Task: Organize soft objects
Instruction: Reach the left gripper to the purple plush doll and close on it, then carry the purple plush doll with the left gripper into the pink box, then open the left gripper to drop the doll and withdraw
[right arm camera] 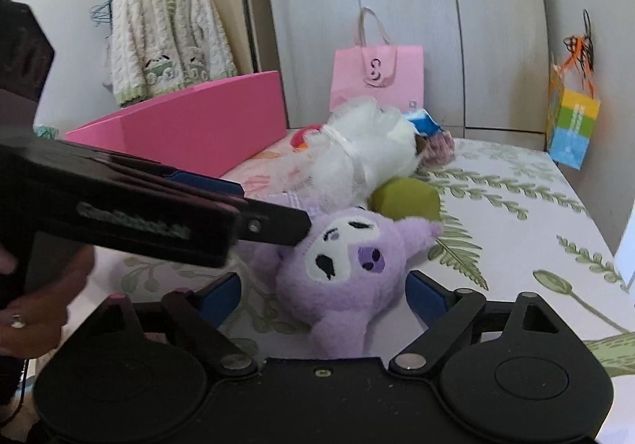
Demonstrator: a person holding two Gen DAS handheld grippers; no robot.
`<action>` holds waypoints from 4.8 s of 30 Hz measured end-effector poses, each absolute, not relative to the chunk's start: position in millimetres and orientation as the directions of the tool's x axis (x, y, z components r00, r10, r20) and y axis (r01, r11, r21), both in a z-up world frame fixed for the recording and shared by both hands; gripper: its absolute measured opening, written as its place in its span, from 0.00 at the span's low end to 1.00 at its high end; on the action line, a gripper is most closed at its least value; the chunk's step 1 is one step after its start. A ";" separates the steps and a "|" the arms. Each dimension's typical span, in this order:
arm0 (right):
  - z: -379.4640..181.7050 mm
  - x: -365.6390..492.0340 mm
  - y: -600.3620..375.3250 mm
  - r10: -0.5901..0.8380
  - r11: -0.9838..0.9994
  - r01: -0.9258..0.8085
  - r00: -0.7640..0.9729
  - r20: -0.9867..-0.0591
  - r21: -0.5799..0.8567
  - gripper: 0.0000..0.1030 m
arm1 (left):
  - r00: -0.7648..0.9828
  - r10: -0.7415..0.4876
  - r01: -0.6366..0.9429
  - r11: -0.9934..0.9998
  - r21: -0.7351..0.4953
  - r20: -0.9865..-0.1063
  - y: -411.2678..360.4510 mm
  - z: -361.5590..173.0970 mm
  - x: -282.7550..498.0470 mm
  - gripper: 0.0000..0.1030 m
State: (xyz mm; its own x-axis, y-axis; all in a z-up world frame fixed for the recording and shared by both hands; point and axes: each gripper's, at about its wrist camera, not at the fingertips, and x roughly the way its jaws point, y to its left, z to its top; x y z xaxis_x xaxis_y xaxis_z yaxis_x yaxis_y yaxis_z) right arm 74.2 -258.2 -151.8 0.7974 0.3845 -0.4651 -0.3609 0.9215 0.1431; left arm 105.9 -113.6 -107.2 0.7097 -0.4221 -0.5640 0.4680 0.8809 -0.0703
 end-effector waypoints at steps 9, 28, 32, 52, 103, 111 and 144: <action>-153.2 70.7 -252.0 0.310 0.947 -0.312 0.834 -0.457 0.074 0.60 | 0.677 -0.445 0.499 0.863 -0.079 -0.587 -117.8 -104.4 100.7 0.49; -131.8 42.4 -226.9 0.241 0.965 -0.257 0.790 -0.563 0.052 0.59 | 0.602 -0.410 0.478 0.873 -0.103 -0.684 -102.2 -89.7 63.4 0.48; -124.8 37.9 -211.3 0.251 0.957 -0.288 0.766 -0.593 0.033 0.59 | 0.590 -0.395 0.455 0.883 -0.114 -0.704 -85.9 -81.6 56.8 0.47; -51.9 15.3 -106.6 0.437 0.797 -0.598 0.671 -0.598 -0.088 0.60 | 0.607 -0.308 0.319 0.939 -0.130 -0.733 27.0 -10.1 19.3 0.47; -55.5 371.8 19.8 0.356 0.529 -0.820 0.446 -0.821 -0.216 0.63 | 0.520 -0.260 0.043 0.959 -0.279 -0.814 133.3 -45.3 357.6 0.47; -53.4 356.6 10.9 0.326 0.523 -0.805 0.494 -0.806 -0.282 0.69 | 0.541 -0.236 0.071 0.969 -0.235 -0.807 132.6 -35.5 347.9 0.53; 88.2 161.7 -140.3 0.452 0.727 -0.678 0.590 -0.669 -0.108 0.72 | 0.691 -0.401 0.476 0.879 -0.040 -0.602 69.2 111.6 90.5 0.65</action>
State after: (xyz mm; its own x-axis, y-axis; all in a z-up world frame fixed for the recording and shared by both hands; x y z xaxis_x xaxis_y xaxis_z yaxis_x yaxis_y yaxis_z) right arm 161.7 -140.3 88.2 0.5904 0.4518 -0.6688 -0.6782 0.7270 -0.1075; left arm 90.5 69.2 111.6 0.6906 -0.4009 -0.6020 0.4756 0.8788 -0.0395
